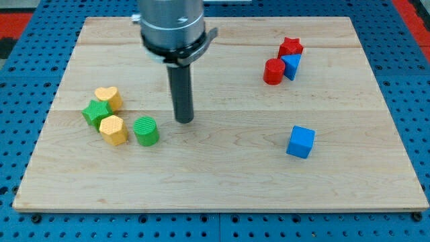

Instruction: Slightly push the green circle into the yellow hexagon

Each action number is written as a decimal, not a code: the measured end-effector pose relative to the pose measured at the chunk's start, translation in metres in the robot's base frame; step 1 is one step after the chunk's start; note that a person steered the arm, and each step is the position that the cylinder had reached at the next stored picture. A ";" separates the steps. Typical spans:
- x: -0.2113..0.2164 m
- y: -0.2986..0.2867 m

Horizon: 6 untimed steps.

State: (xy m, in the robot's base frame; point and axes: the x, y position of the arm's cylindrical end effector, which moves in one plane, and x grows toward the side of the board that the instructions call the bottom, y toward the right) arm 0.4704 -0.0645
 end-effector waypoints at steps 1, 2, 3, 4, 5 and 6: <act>0.014 -0.004; 0.019 -0.002; 0.022 -0.008; 0.027 -0.021; 0.034 -0.035; 0.034 -0.035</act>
State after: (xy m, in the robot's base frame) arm 0.5041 -0.0995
